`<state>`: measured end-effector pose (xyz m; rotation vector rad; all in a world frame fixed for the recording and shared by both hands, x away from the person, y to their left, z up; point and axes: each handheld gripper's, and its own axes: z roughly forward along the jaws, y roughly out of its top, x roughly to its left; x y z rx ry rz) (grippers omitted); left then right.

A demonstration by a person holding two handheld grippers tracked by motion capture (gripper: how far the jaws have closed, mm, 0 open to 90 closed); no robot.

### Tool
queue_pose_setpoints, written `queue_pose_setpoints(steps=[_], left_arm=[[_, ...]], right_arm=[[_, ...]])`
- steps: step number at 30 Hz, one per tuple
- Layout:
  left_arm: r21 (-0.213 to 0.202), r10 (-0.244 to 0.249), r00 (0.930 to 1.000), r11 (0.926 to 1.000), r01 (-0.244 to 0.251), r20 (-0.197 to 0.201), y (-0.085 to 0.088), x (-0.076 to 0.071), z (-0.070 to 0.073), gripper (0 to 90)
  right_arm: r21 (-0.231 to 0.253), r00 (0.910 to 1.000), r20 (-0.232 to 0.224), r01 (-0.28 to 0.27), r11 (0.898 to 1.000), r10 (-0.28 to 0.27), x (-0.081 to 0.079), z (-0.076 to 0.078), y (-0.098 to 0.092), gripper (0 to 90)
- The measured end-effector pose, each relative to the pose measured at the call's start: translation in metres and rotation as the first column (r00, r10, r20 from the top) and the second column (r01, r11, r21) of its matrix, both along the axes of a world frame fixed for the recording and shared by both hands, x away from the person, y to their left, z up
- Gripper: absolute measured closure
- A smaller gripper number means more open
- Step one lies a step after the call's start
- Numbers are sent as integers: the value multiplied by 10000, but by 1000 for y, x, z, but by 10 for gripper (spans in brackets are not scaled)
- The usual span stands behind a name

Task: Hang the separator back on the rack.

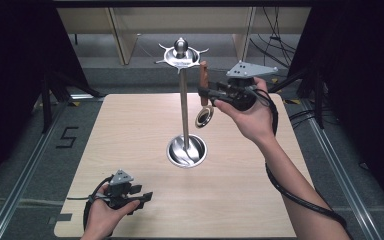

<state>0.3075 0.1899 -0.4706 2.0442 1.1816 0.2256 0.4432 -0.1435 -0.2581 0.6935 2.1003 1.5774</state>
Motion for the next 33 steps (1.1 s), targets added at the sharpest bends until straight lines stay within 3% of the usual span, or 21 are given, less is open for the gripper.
queue_pose_setpoints(steps=[1,3,5,7,14,21,23,26,27,28,29,30,31,32,33], left_arm=[[-32,142,9999,9999,-142,30,0,0,0,471],[-64,125,9999,9999,-125,13,0,0,0,471],[127,-48,10000,9999,47,64,1,0,1,471],[-39,183,9998,9998,-183,98,-1,0,0,471],[90,55,10000,9999,-56,79,1,0,1,471],[22,286,9994,9996,-287,188,0,0,1,471],[25,300,9994,9995,-301,197,0,0,0,472],[18,342,9991,9994,-343,251,0,0,1,471],[29,219,9997,9998,-220,142,1,0,1,471],[-3,262,9995,9997,-262,162,1,1,1,461],[-43,231,9996,9997,-231,137,1,1,1,453],[168,89,9999,9998,-91,73,2,1,1,453],[244,192,9997,9995,-196,155,2,1,1,439],[186,150,9998,9997,-152,150,3,1,1,436],[171,110,9999,9998,-112,127,3,0,2,431]], right_arm=[[-6,9999,15,104,9999,-104,-3,-2,-1,542],[-33,9998,-2,212,9998,-212,-6,-4,-3,487],[-166,9993,99,358,9992,-357,-11,-7,-7,464],[-199,9992,125,376,9991,-373,-16,-10,-14,444],[-467,9976,341,622,9970,-606,-34,-28,-41,408],[-809,9951,-168,956,9921,-973,-59,-72,-83,403],[-851,9952,-257,921,9921,-946,-61,-77,-86,403],[-820,9861,-868,1348,9875,-1418,-78,-112,-103,399],[-820,9861,-868,1348,9875,-1418,-78,-112,-103,399],[-1300,9813,-1255,1294,9830,-1458,-84,-134,-109,422],[-1195,9774,-1391,1431,9825,-1593,-88,-142,-110,434],[-1195,9774,-1391,1431,9825,-1593,-88,-142,-110,434],[-1220,9729,-1565,1518,9808,-1701,-94,-162,-114,443],[-1220,9729,-1565,1518,9808,-1701,-94,-162,-114,443],[-1358,9633,-1976,1566,9783,-1816,-101,-175,-115,450]])
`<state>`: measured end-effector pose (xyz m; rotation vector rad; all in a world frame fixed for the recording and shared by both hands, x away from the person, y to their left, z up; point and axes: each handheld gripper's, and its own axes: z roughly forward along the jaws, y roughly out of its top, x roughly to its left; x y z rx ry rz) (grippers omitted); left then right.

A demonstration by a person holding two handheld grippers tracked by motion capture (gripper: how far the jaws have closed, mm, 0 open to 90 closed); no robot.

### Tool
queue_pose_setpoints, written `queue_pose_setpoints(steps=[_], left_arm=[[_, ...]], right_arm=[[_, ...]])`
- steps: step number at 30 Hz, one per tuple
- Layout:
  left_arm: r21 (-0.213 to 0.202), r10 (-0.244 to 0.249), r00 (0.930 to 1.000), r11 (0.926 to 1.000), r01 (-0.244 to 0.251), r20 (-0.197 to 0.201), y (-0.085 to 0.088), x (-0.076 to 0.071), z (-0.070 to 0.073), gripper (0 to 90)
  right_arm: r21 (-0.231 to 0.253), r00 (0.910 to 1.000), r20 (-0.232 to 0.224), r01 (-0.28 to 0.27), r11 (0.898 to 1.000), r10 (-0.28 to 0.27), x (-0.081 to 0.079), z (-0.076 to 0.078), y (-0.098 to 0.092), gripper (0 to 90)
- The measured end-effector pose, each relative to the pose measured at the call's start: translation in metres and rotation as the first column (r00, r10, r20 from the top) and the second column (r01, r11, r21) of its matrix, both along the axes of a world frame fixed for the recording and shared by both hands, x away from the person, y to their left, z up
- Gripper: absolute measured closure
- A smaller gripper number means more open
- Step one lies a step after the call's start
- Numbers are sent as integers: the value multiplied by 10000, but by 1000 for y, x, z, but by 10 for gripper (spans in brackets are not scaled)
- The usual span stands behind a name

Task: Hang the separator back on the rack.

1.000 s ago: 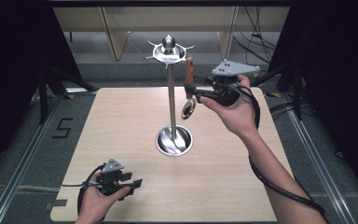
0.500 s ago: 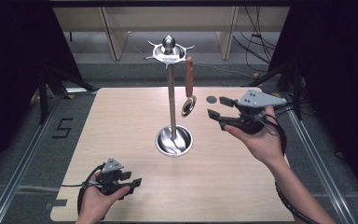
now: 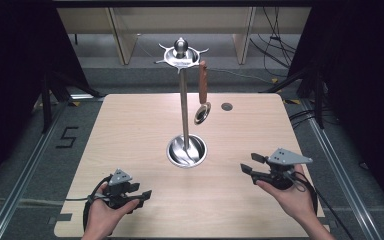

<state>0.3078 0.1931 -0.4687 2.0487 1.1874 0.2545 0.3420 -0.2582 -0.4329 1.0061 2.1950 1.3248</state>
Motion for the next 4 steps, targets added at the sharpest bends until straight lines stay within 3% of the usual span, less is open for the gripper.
queue_pose_setpoints(steps=[1,4], left_arm=[[13,13,10000,10000,-13,55,0,0,1,425],[-140,188,9996,9997,-186,189,-1,0,1,409]], right_arm=[[-226,9999,136,-71,9997,74,0,-1,-1,452],[-113,9997,248,38,9999,-35,-1,0,-2,470]])
